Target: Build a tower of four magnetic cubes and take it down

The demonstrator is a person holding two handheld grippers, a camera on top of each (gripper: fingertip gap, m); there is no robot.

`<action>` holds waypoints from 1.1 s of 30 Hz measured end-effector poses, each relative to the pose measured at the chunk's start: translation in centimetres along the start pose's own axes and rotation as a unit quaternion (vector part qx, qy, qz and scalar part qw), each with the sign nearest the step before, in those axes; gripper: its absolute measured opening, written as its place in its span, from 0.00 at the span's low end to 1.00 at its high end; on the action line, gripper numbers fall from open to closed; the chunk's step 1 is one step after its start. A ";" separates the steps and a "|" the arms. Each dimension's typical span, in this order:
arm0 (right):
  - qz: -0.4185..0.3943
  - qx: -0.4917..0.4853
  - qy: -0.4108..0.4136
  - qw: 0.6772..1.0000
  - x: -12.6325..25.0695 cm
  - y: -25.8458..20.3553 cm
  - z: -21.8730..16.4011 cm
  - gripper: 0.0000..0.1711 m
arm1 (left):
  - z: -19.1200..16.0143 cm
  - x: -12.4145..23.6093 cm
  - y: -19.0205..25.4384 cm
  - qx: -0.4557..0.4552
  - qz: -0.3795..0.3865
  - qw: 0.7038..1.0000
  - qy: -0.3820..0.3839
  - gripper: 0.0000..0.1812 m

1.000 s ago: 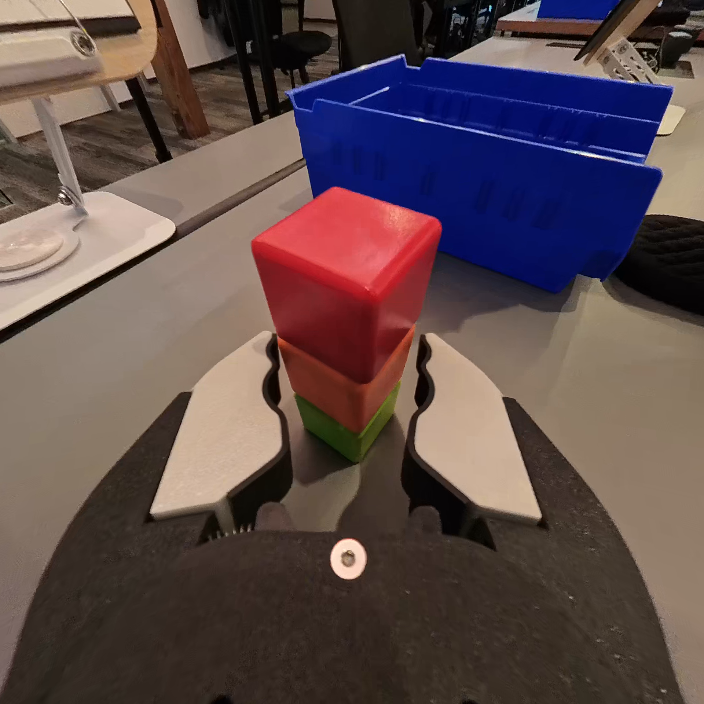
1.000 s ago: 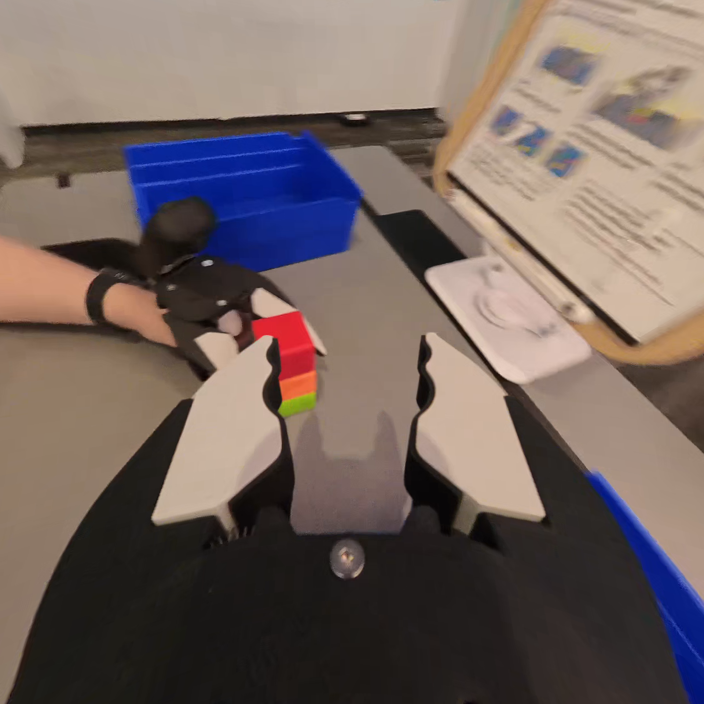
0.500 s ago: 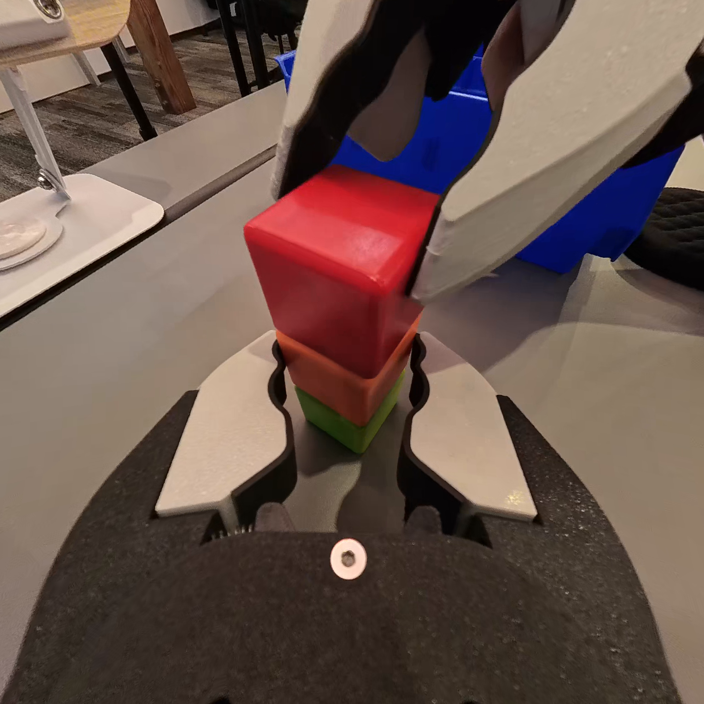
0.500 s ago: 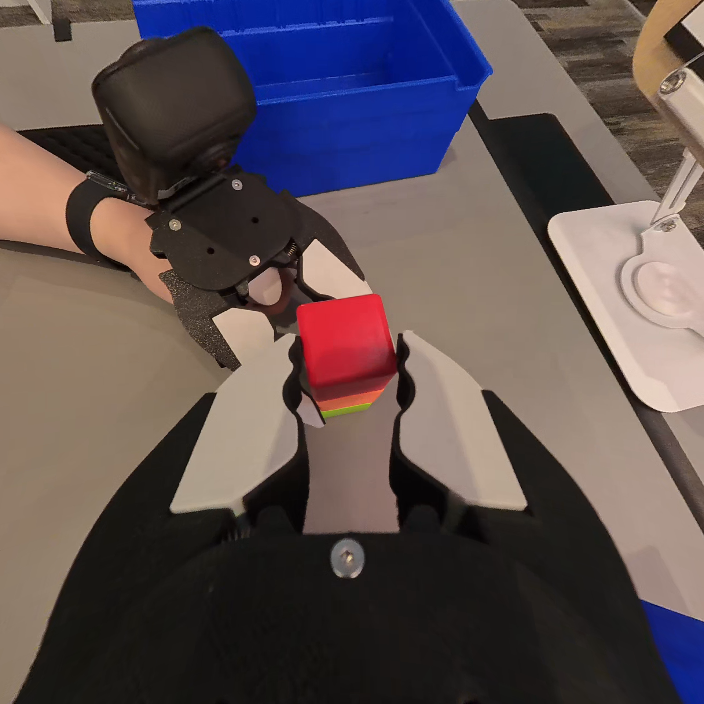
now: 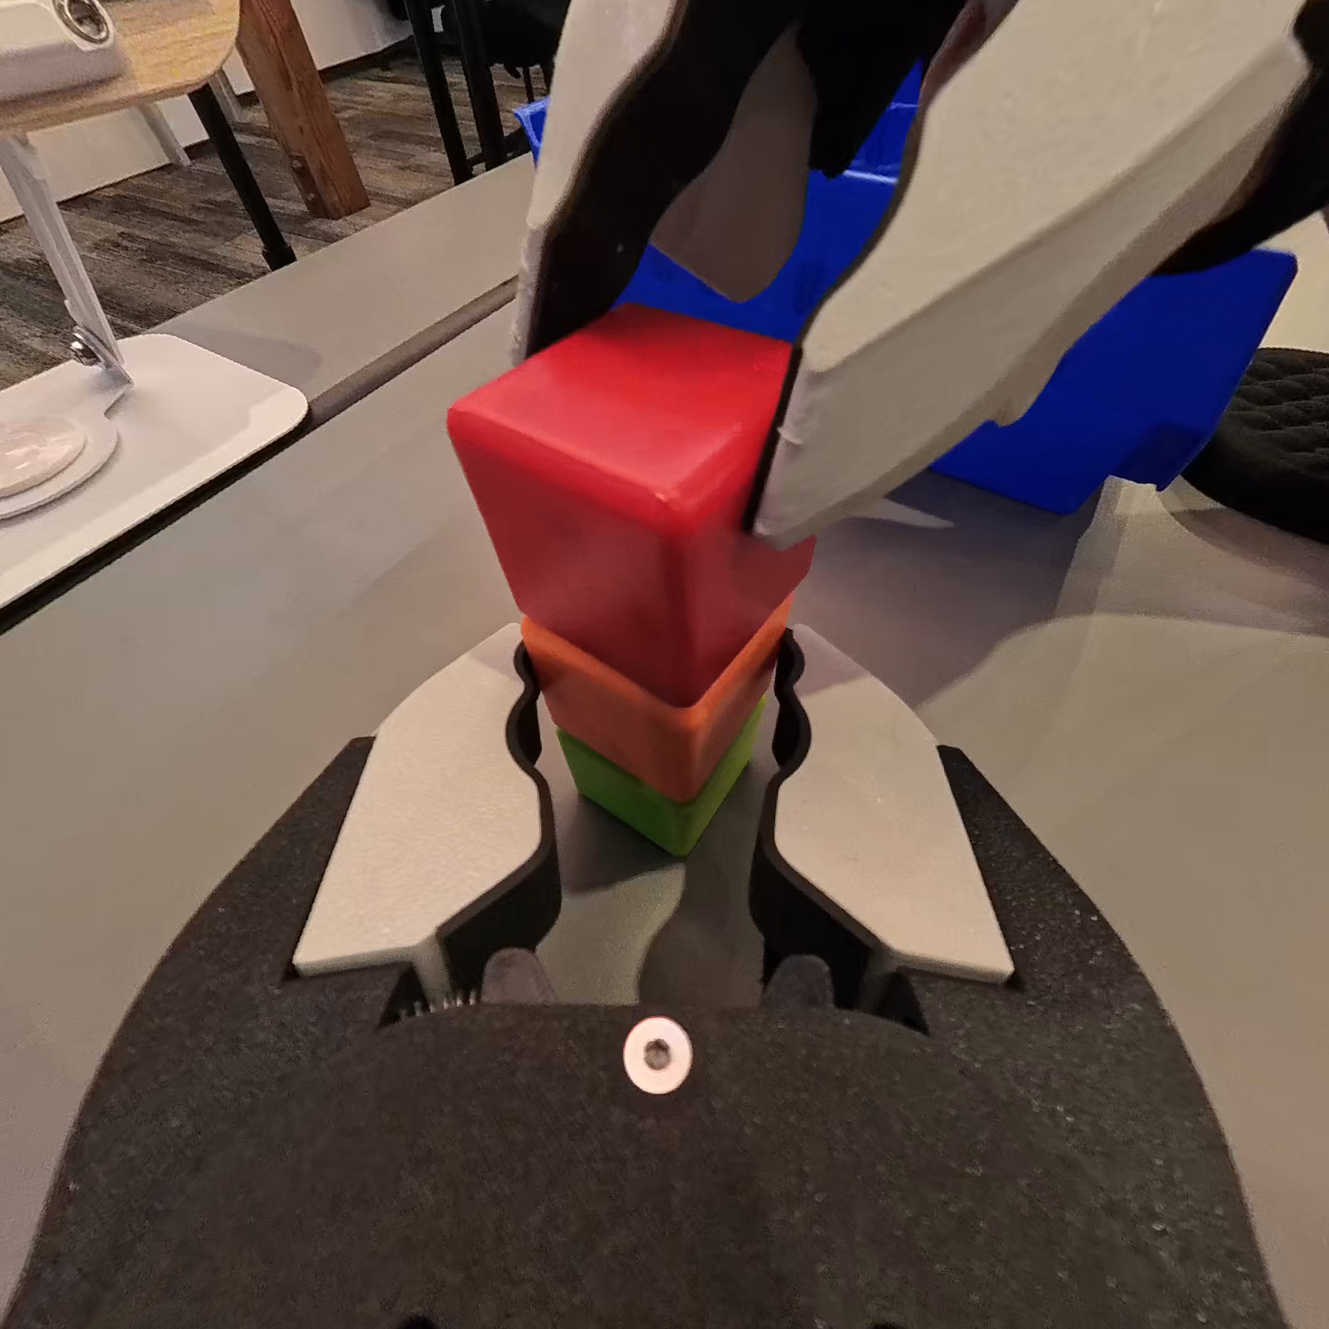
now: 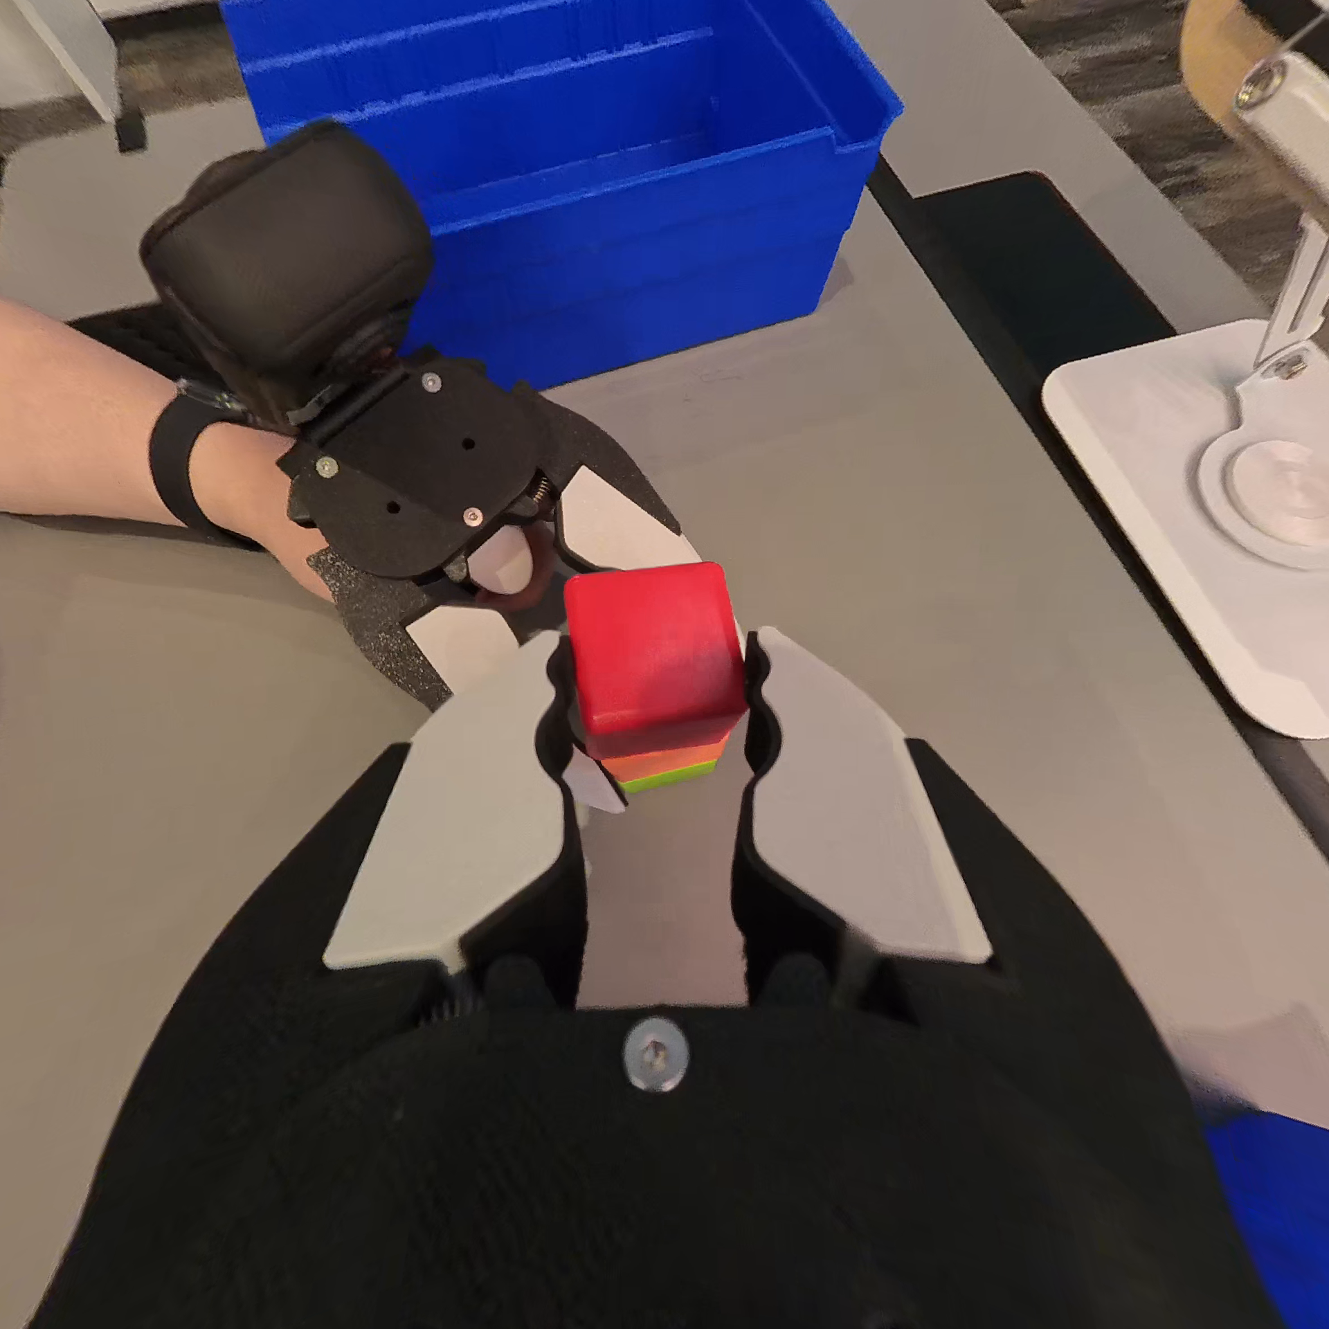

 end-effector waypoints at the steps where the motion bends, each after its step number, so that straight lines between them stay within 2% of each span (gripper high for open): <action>1: 0.008 -0.012 0.004 1.000 0.1 0.1 0.0 0.27 | 0.0 0.0 0.0 -0.001 0.000 1.000 0.000 0.35; 6: 0.027 -0.039 0.074 0.996 2.6 0.7 1.0 0.27 | 0.0 0.0 0.0 0.003 -0.001 1.000 -0.001 0.35; 10: -0.086 -0.025 0.114 0.990 9.2 3.4 0.5 0.27 | 0.0 0.0 0.0 0.003 -0.002 1.000 -0.001 0.35; 13: -0.153 -0.071 0.144 0.975 14.5 6.9 -2.7 0.27 | 0.0 0.0 0.0 0.003 -0.003 1.000 -0.001 0.35; 15: -0.186 -0.104 0.116 0.970 15.7 9.5 -6.4 0.27 | 0.0 0.0 0.0 0.002 -0.004 1.000 -0.001 0.35; 19: -0.198 -0.145 0.025 0.969 13.5 13.4 -13.5 0.27 | 0.0 -0.1 0.0 0.002 -0.005 1.000 -0.002 0.35; 22: -0.189 -0.160 -0.032 0.968 10.8 14.8 -16.6 0.28 | 0.0 -0.1 0.0 0.003 -0.006 1.000 -0.002 0.35; 28: -0.186 -0.165 -0.089 0.965 7.7 15.7 -19.2 0.28 | 0.0 -0.1 0.0 0.003 -0.008 1.000 -0.002 0.35; 32: -0.192 -0.160 -0.109 0.962 7.3 15.7 -19.5 0.27 | 0.0 -0.1 0.0 0.004 -0.009 1.000 -0.003 0.35; 33: -0.196 -0.156 -0.109 0.962 7.4 15.7 -19.5 0.30 | -0.1 -0.1 0.0 0.004 -0.010 1.000 -0.004 0.35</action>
Point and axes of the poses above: each gripper's, where its closed fingertips meet, x back along the fingers, z out of its top, y = z × x across the jaws, the point moved 4 cm from there along x, back along the fingers, and after that the axes turned 11 degrees about -y, right-handed, at the moved point
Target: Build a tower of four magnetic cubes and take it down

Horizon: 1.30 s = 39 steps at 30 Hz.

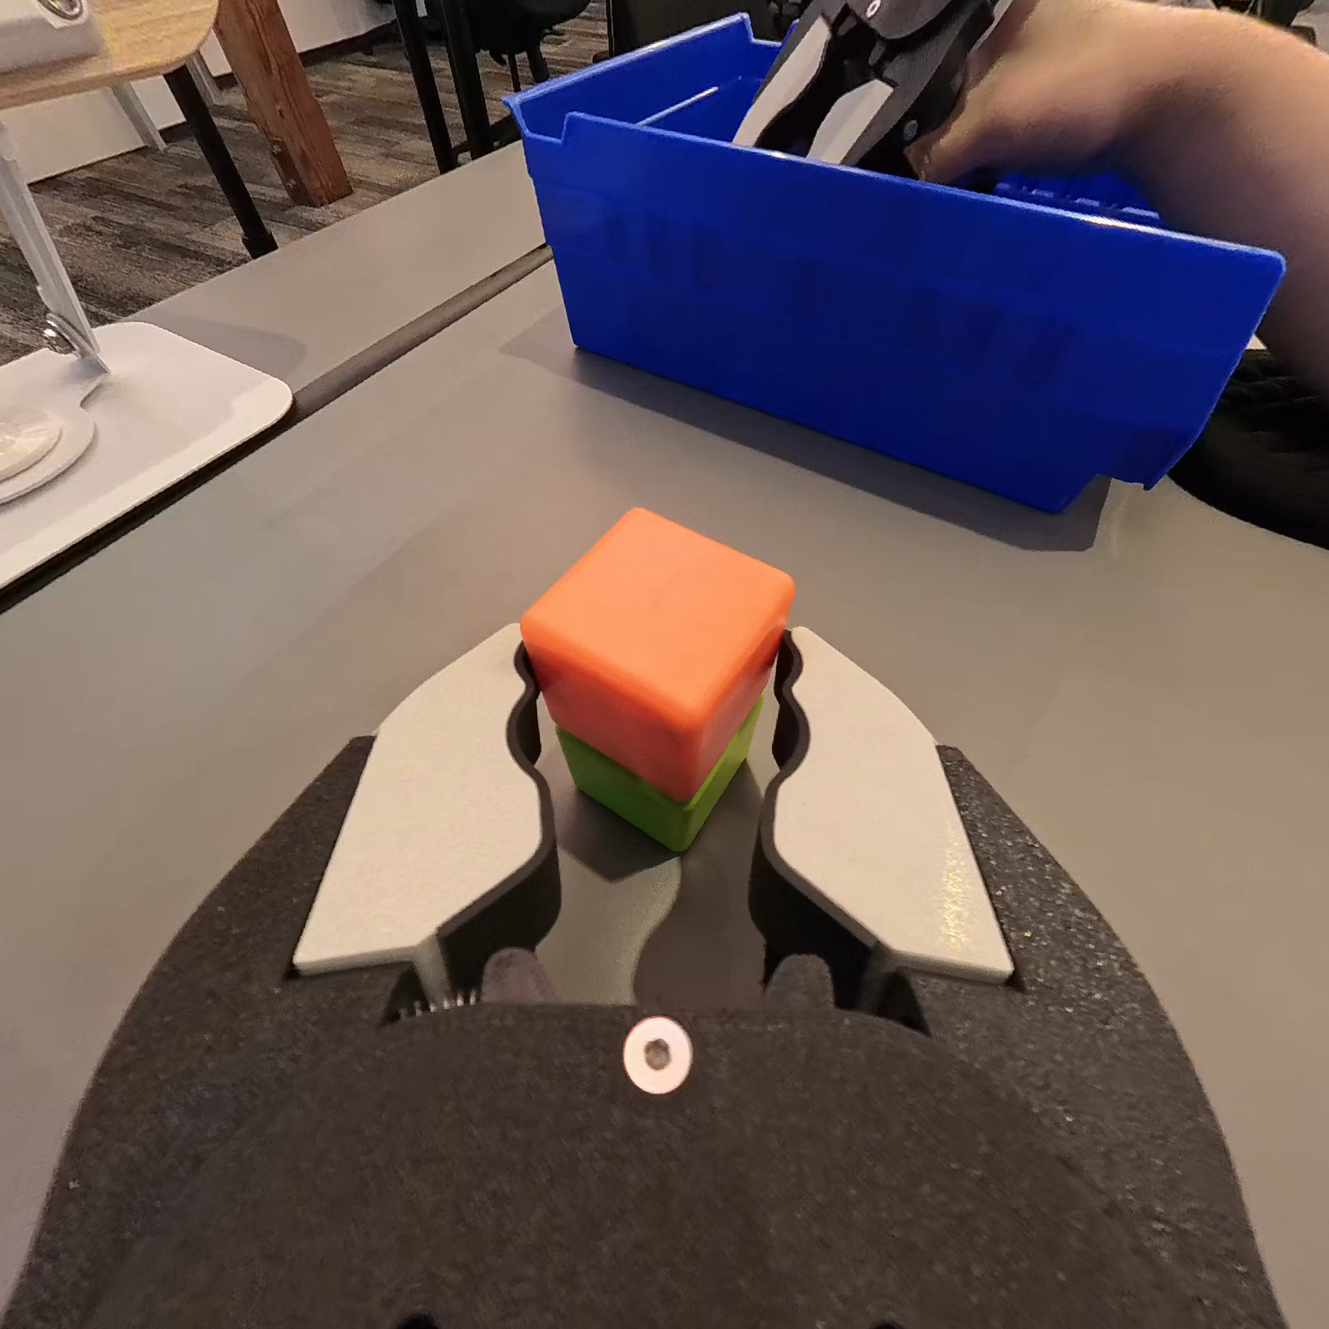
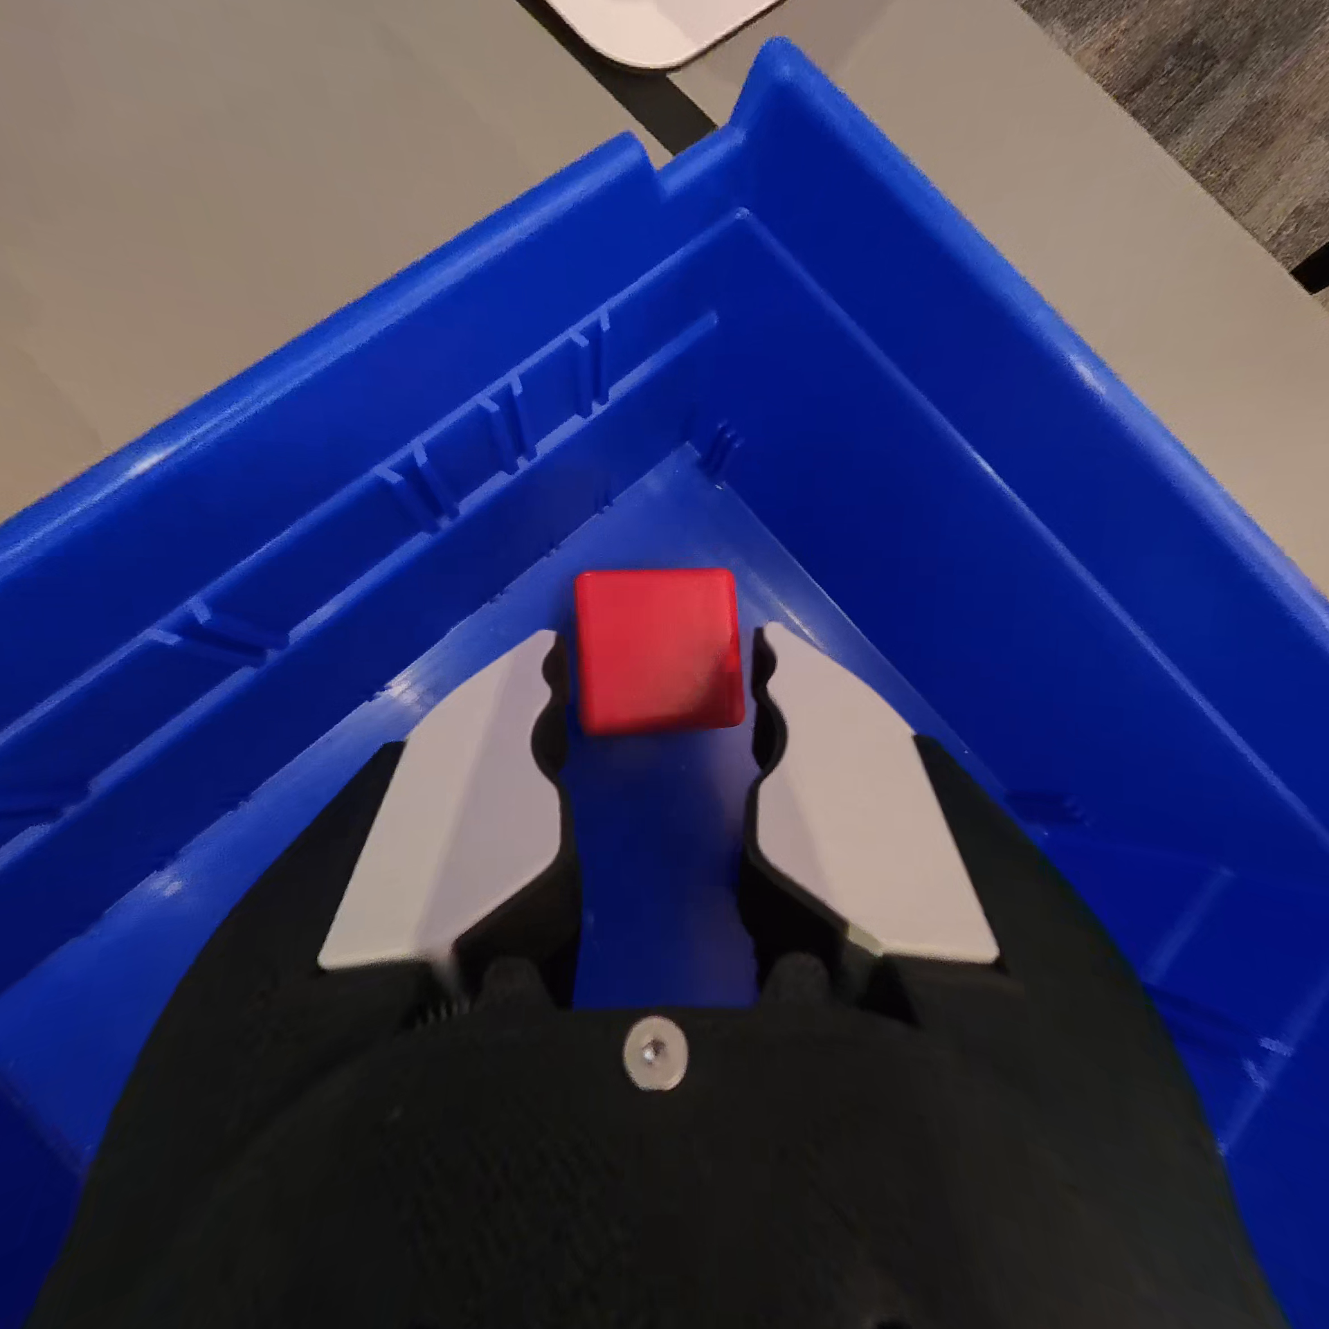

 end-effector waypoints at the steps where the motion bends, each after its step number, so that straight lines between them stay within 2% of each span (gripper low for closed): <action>1: 0.000 0.001 0.004 1.000 0.2 0.0 0.1 0.32 | -0.2 -0.1 0.0 -0.002 -0.001 1.000 -0.009 0.34; 3: 0.004 -0.001 0.012 1.000 1.1 0.0 0.3 0.33 | -0.9 -0.3 0.0 -0.010 -0.004 0.999 -0.042 0.47; 10: -0.046 0.010 0.079 0.996 7.7 0.3 2.3 0.34 | -2.6 -0.7 0.2 -0.007 -0.021 0.993 -0.118 0.45; 13: -0.035 0.056 0.136 0.989 11.1 -2.6 5.1 0.34 | -3.4 -1.1 0.0 -0.027 -0.011 0.988 -0.153 0.44; 16: 0.039 0.137 0.171 0.975 12.4 -8.3 8.0 0.34 | -3.4 -1.4 0.0 -0.042 -0.009 0.986 -0.159 0.42; 19: 0.129 0.210 0.159 0.956 10.9 -14.2 9.7 0.35 | -3.3 -1.6 -0.1 -0.042 -0.015 0.986 -0.161 0.38; 21: 0.156 0.235 0.130 0.950 8.8 -16.8 10.5 0.35 | -3.2 -1.6 -0.3 -0.037 -0.016 0.986 -0.159 0.32; 24: 0.176 0.246 0.093 0.949 6.1 -19.5 11.2 0.36 | -3.2 -1.6 -0.2 -0.040 -0.021 0.986 -0.159 0.32; 27: 0.166 0.255 0.066 0.950 4.0 -20.8 11.4 0.38 | -3.2 -1.6 -0.1 -0.041 -0.023 0.986 -0.159 0.31; 33: 0.199 0.240 0.050 0.949 1.7 -22.3 11.6 0.37 | -3.2 -1.6 -0.1 -0.042 -0.028 0.986 -0.159 0.31; 39: 0.188 0.253 0.024 0.949 0.1 -22.5 11.1 0.29 | -3.2 -1.6 0.0 -0.043 -0.028 0.986 -0.159 0.31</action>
Point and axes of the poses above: each gripper's, where its closed fingertips meet, x back along the fingers, z out of its top, y = z × x across the jaws, the point moved 4 cm from there along x, back along the fingers, and after that the axes turned 11 degrees about -y, right-handed, at the moved point
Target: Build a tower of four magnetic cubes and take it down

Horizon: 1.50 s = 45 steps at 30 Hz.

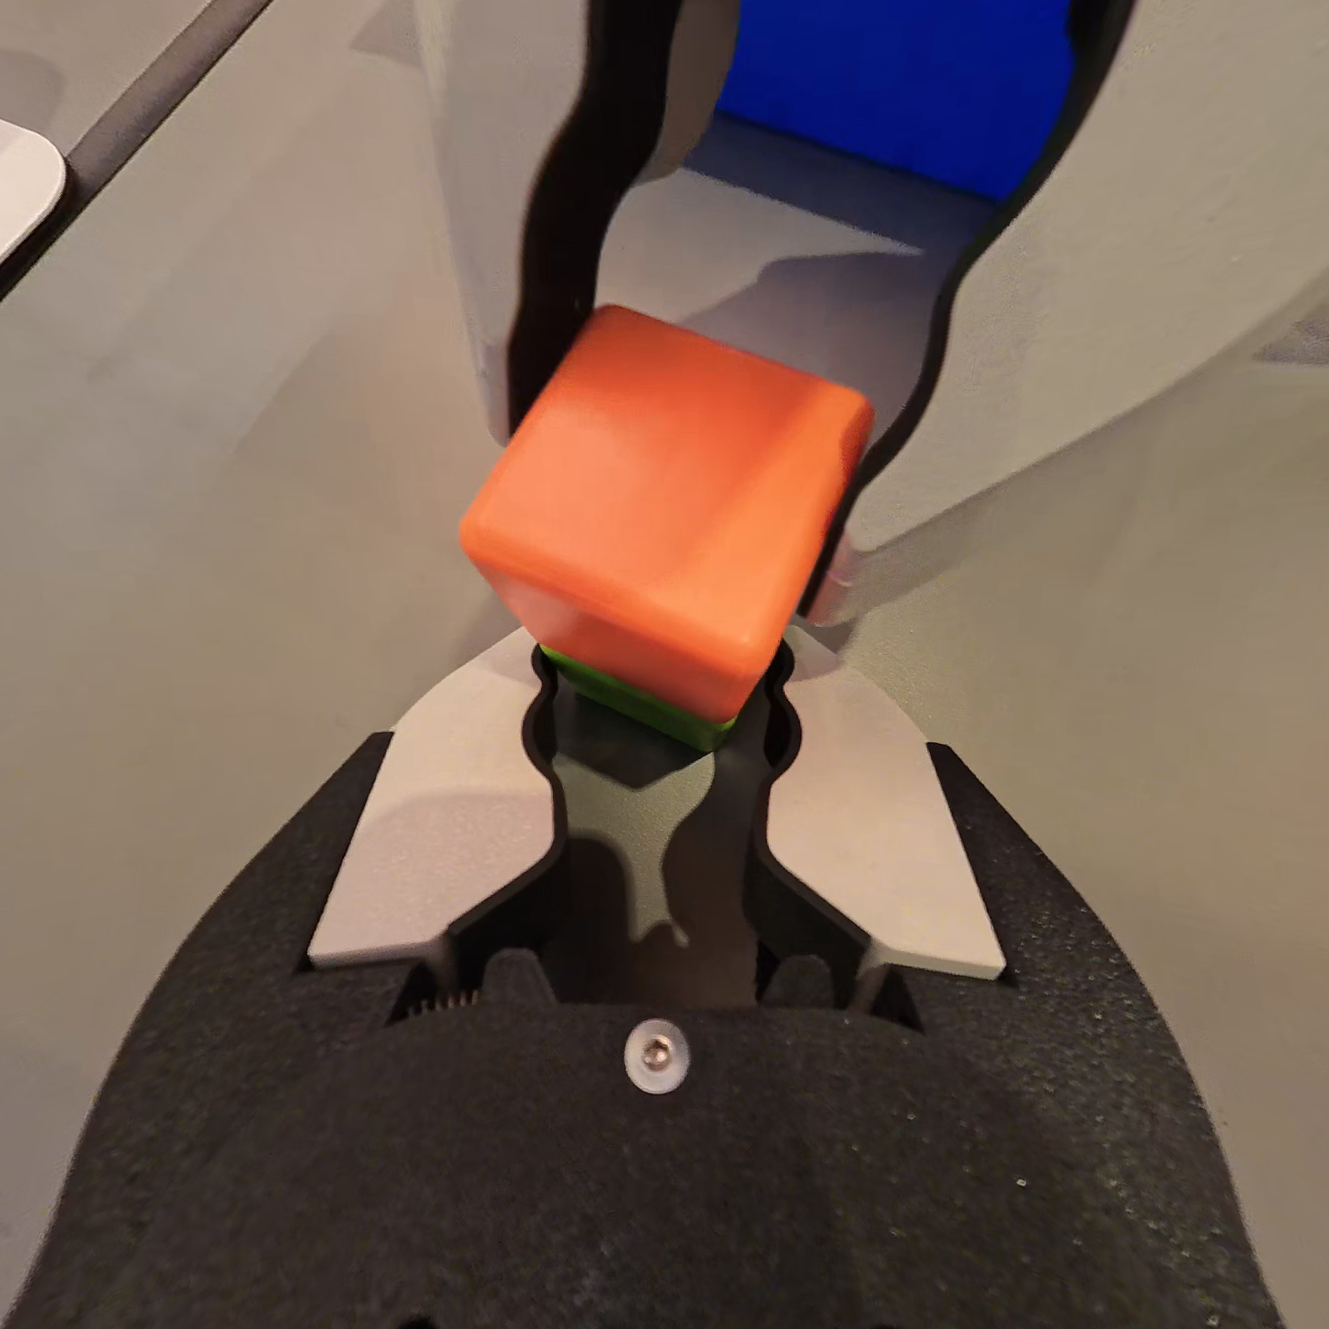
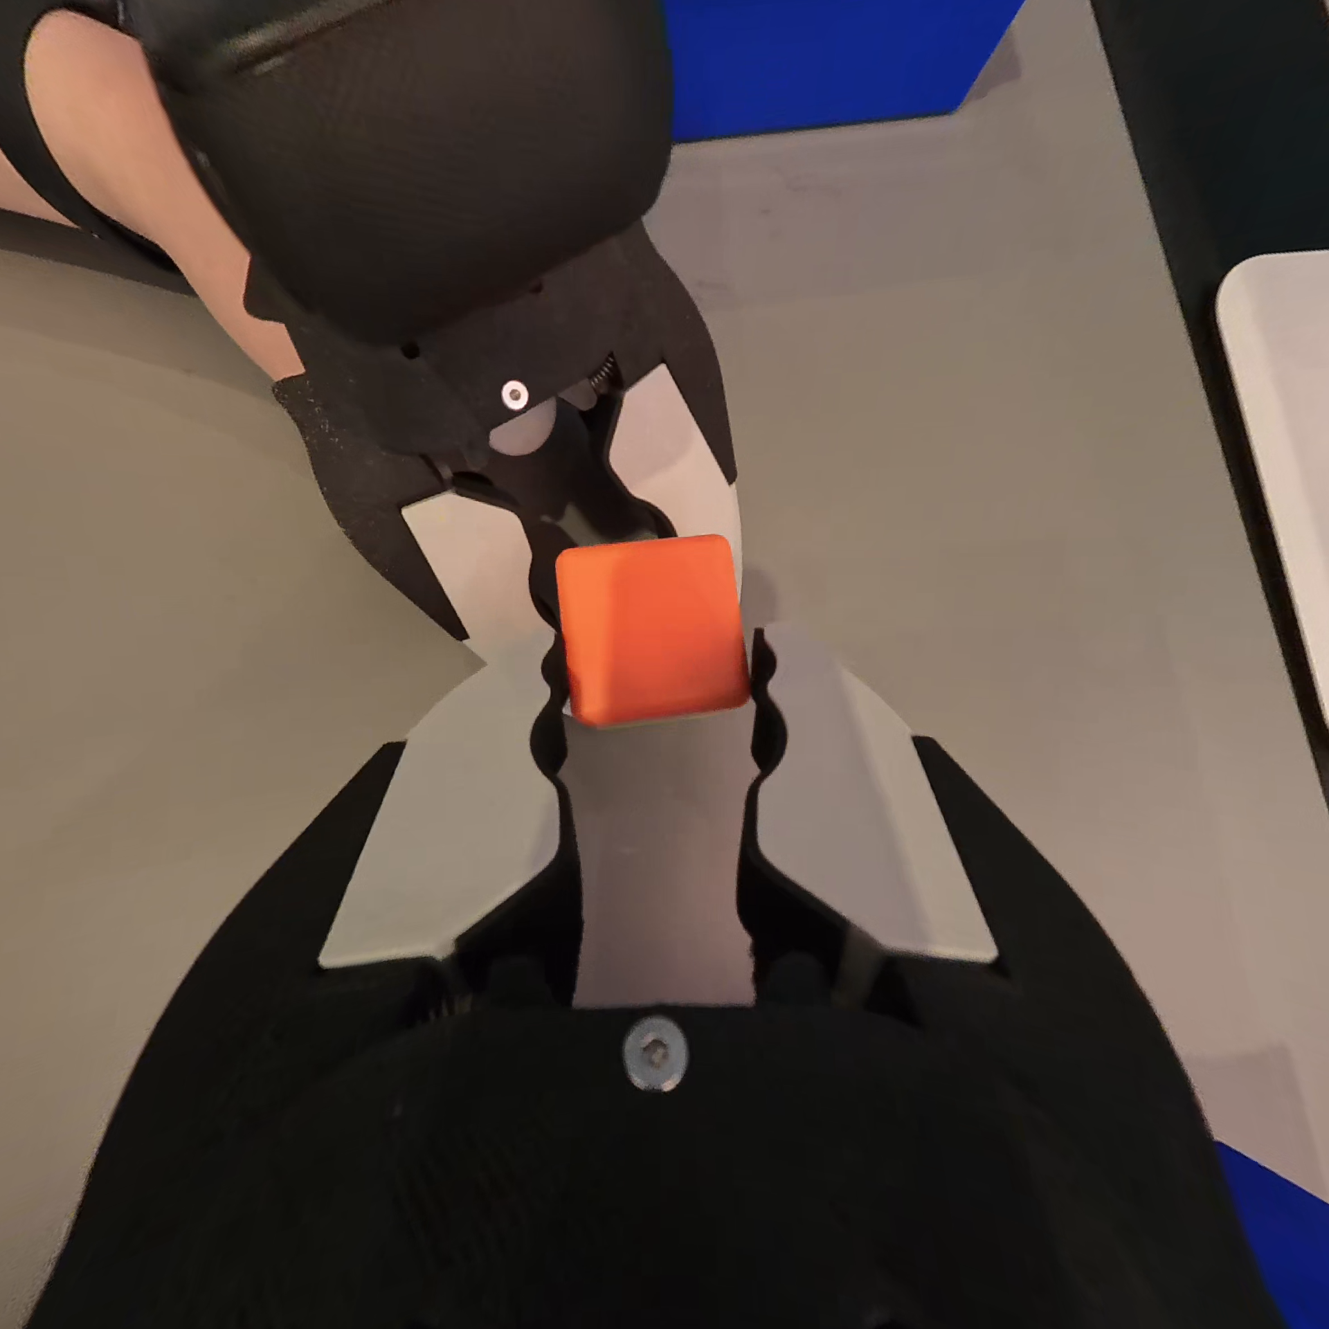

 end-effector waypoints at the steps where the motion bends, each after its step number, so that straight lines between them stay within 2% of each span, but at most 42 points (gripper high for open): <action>1: -0.001 0.002 -0.003 1.000 0.0 0.0 0.0 0.29 | 0.0 0.0 0.0 0.000 -0.001 1.000 0.000 0.31; 17: 0.020 -0.010 -0.016 1.000 0.4 -0.2 -0.3 0.29 | 0.1 -0.1 0.5 -0.004 -0.009 1.000 -0.003 0.30; 22: 0.010 -0.015 0.012 1.000 2.6 0.2 -0.1 0.29 | 0.1 -0.1 0.5 -0.003 -0.010 1.000 -0.003 0.30; 26: -0.019 -0.011 0.037 0.999 6.0 0.8 -0.6 0.29 | 0.1 -0.1 0.5 -0.002 -0.011 1.000 -0.003 0.30; 29: -0.050 -0.004 0.088 0.995 11.6 0.9 -1.7 0.29 | 0.1 -0.1 0.5 -0.002 -0.011 1.000 -0.003 0.30; 32: -0.080 -0.035 0.112 0.990 17.1 0.9 -5.6 0.29 | 0.1 -0.1 0.5 -0.001 -0.012 1.000 -0.004 0.30; 34: -0.098 -0.065 0.080 0.990 18.5 1.2 -9.8 0.29 | 0.0 -0.1 0.5 -0.001 -0.013 1.000 -0.004 0.30; 36: -0.081 -0.094 0.032 0.992 17.8 1.3 -13.7 0.29 | 0.0 -0.1 0.5 0.000 -0.015 1.000 -0.004 0.30; 39: -0.025 -0.101 -0.032 0.994 14.4 1.6 -17.4 0.29 | 0.0 -0.1 0.5 0.000 -0.015 1.000 -0.005 0.30; 42: 0.028 -0.065 -0.072 0.995 10.7 1.4 -18.9 0.29 | 0.0 -0.1 0.6 0.001 -0.014 1.000 -0.005 0.30; 45: 0.068 -0.036 -0.072 0.994 8.7 0.9 -18.9 0.29 | -0.1 -0.1 0.6 0.001 -0.015 1.000 -0.005 0.30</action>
Point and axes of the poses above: each gripper's, where its closed fingertips meet, x back along the fingers, z out of its top, y = z × x across the jaws, the point moved 4 cm from there along x, back along the fingers, and after that the axes turned 11 degrees about -y, right-handed, at the moved point
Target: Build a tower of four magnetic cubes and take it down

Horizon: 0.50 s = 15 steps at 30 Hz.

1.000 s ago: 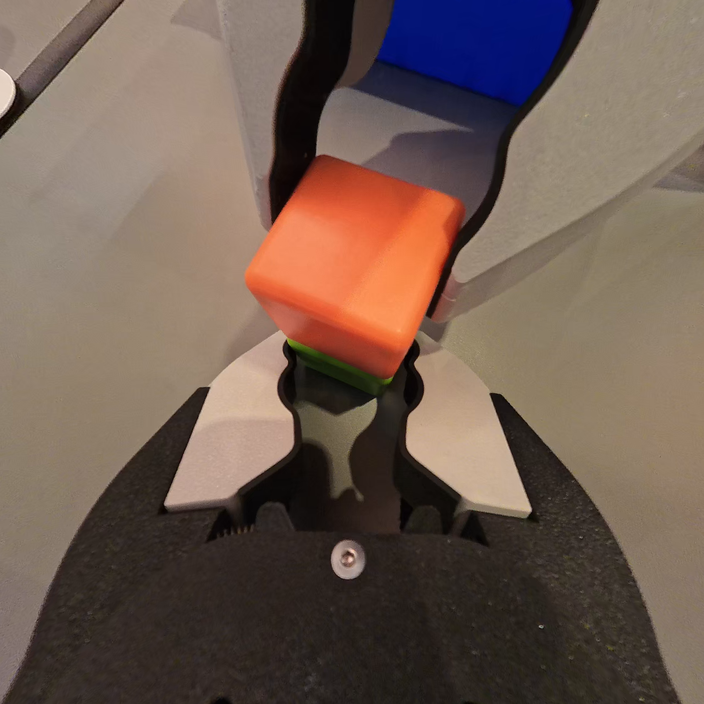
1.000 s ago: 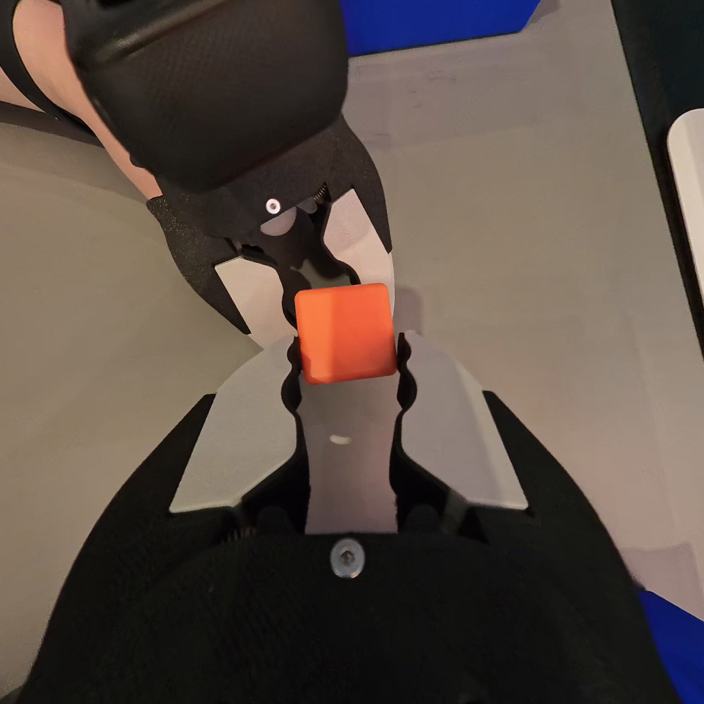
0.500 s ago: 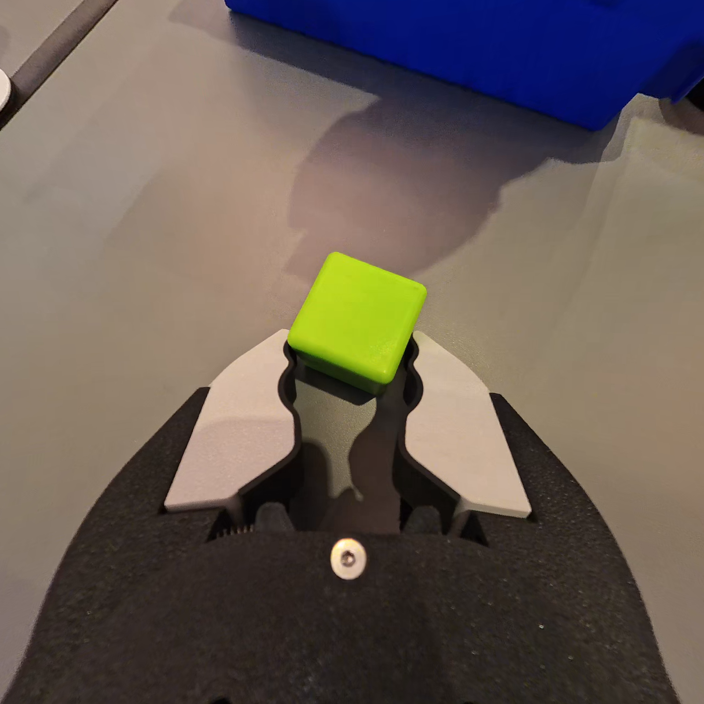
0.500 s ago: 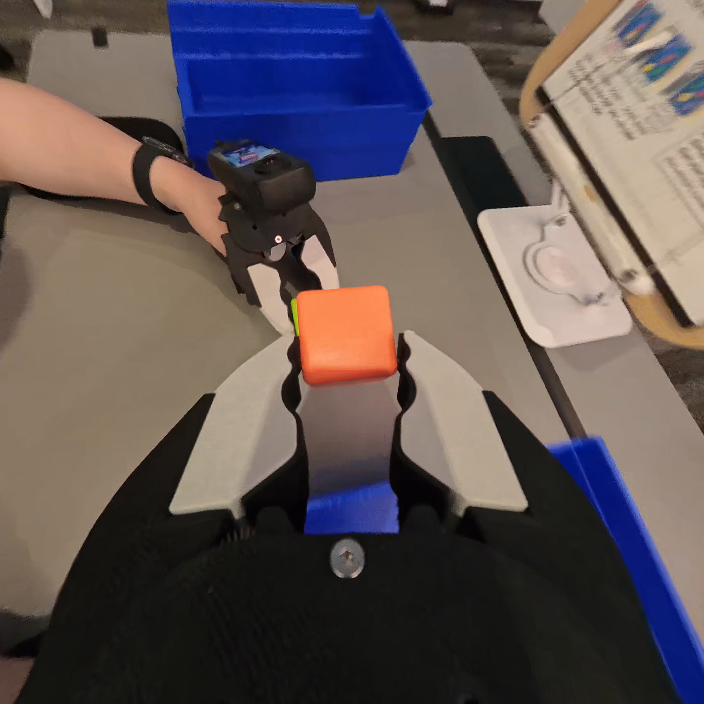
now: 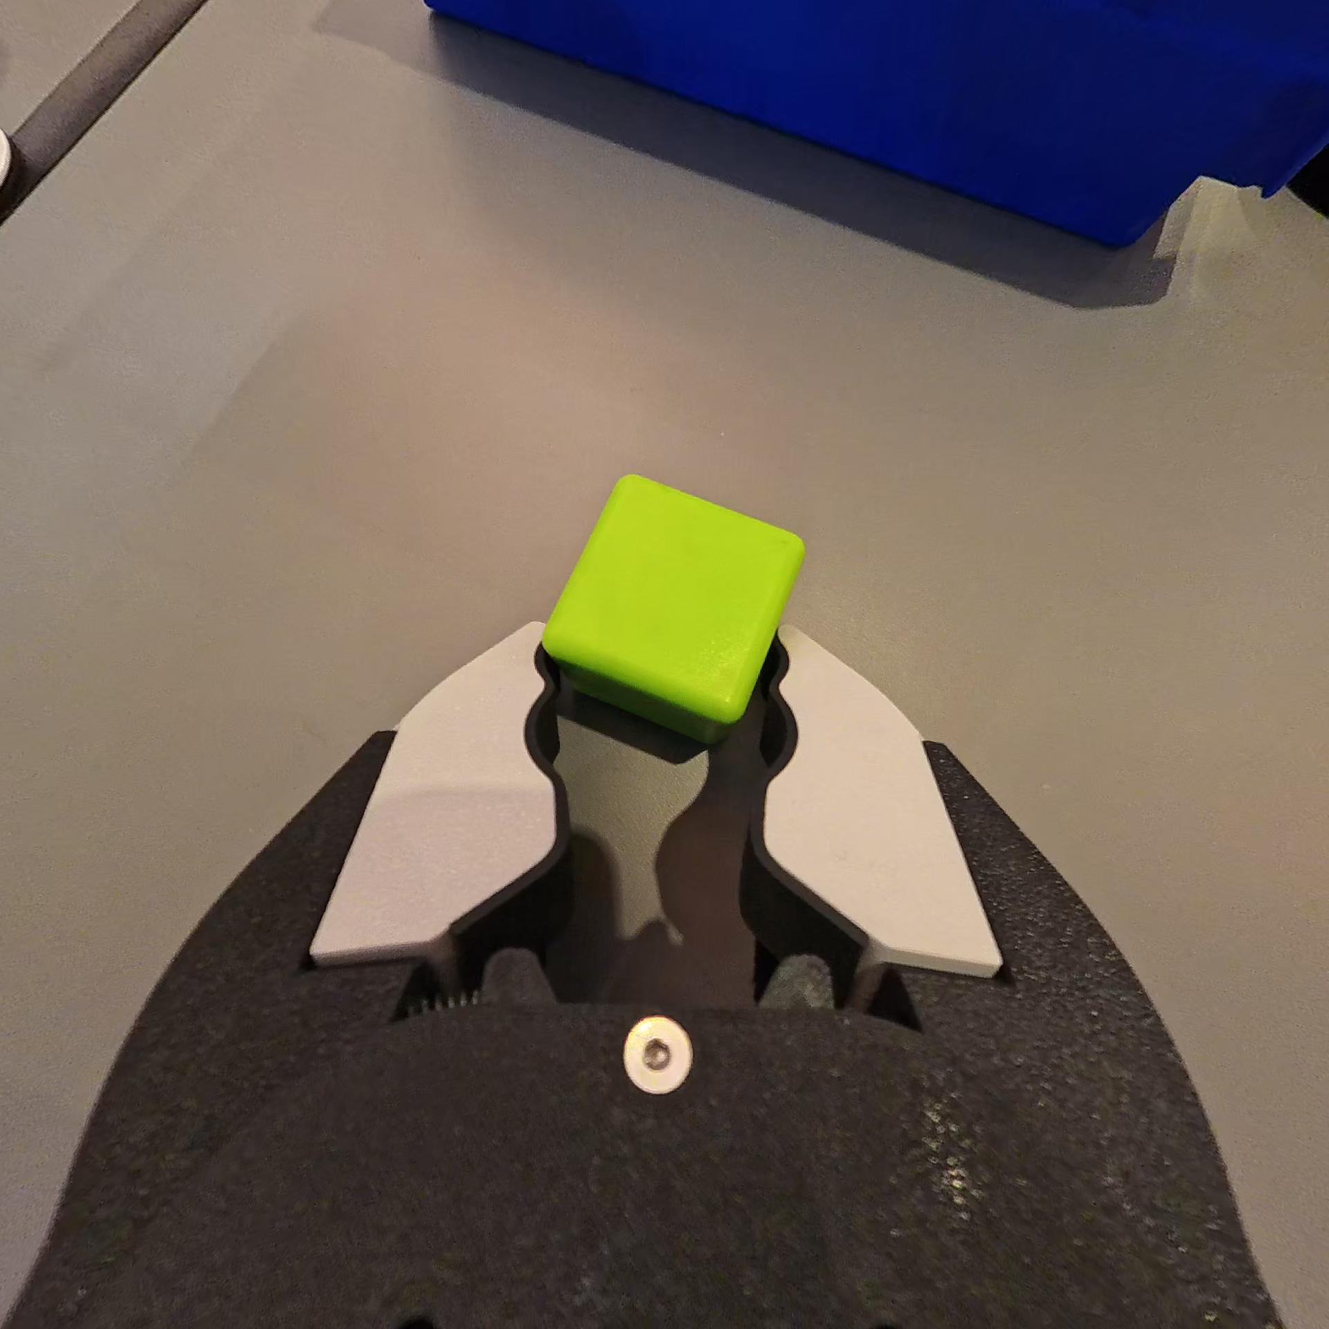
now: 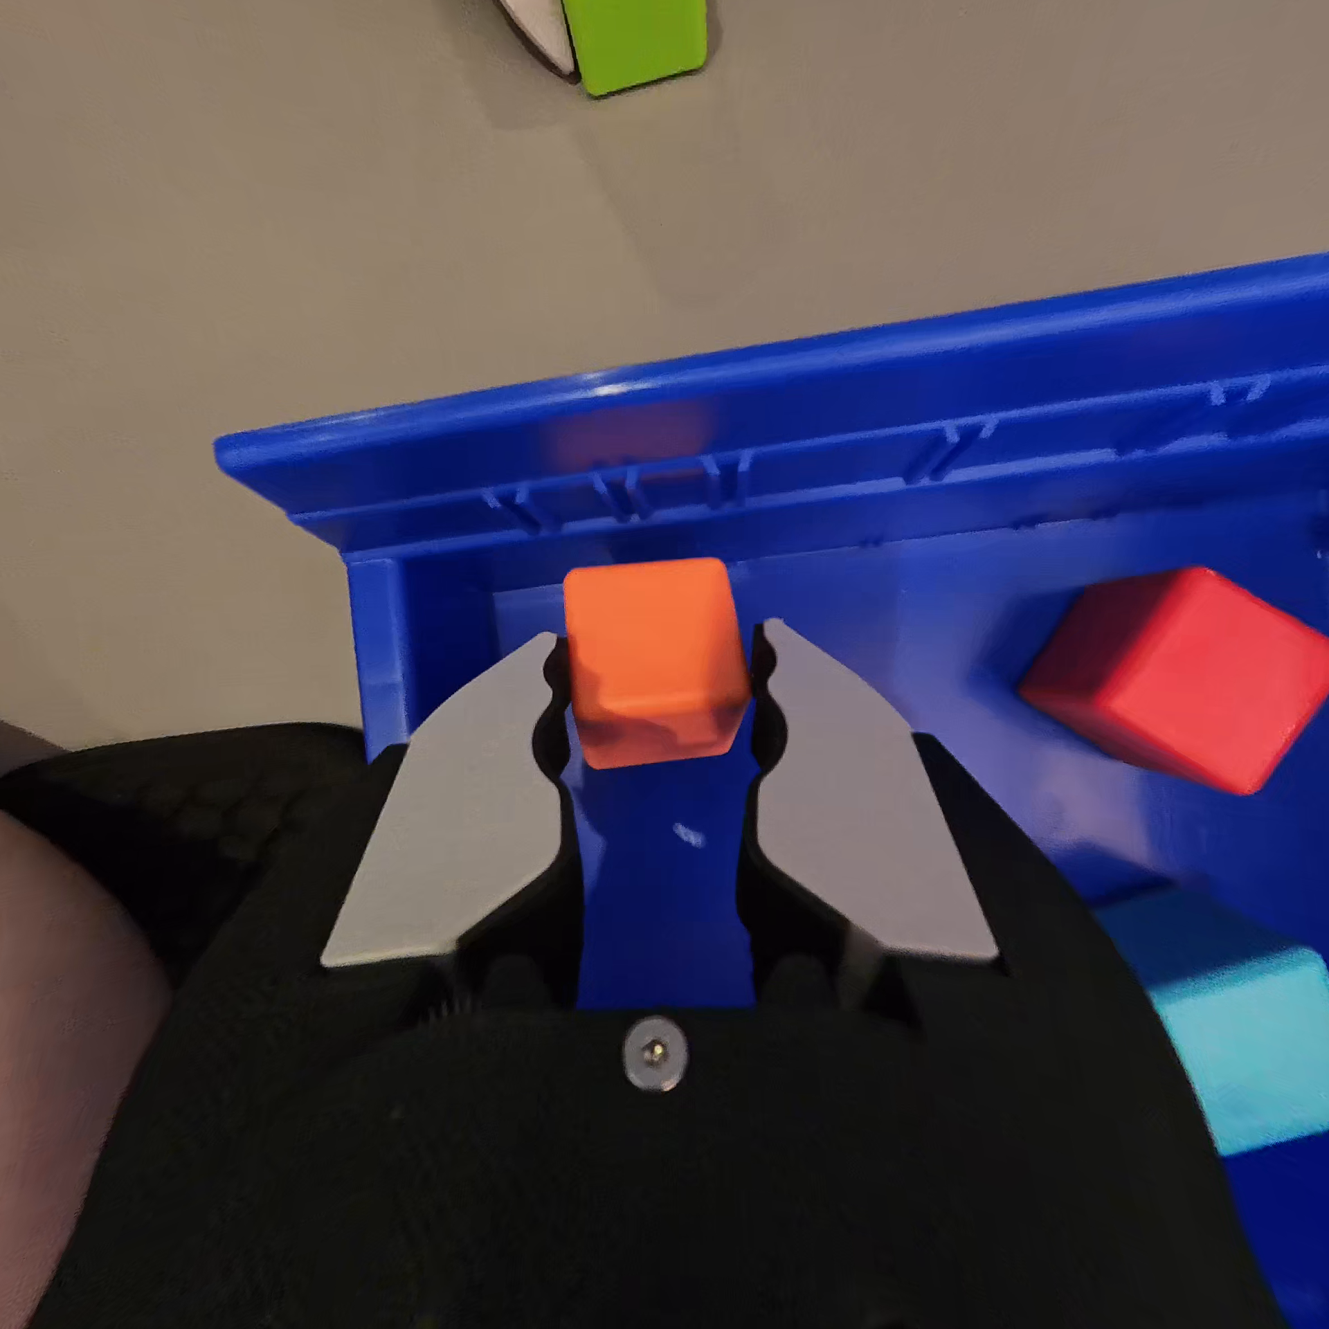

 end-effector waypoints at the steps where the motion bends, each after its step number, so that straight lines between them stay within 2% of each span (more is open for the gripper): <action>1: 0.002 0.003 -0.001 1.000 -0.2 0.0 0.1 0.29 | 0.0 0.0 0.0 0.000 0.000 1.000 0.000 0.30; 5: 0.008 -0.002 0.007 1.000 -0.4 0.1 0.5 0.29 | 0.0 0.0 0.0 0.000 -0.003 1.000 -0.001 0.30; 10: 0.070 -0.064 -0.014 0.995 -1.2 -0.5 -0.7 0.31 | 0.0 0.0 0.1 -0.001 -0.004 1.000 -0.001 0.30; 15: 0.074 -0.087 -0.025 0.993 -1.3 -0.4 -0.9 0.34 | -0.1 0.0 0.1 -0.001 -0.005 1.000 -0.002 0.30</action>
Point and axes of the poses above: each gripper's, where its closed fingertips meet, x back along the fingers, z out of its top, y = z × x across the jaws, the point moved 4 cm from there along x, back along the fingers, and after that the axes turned 11 degrees about -y, right-handed, at the moved point
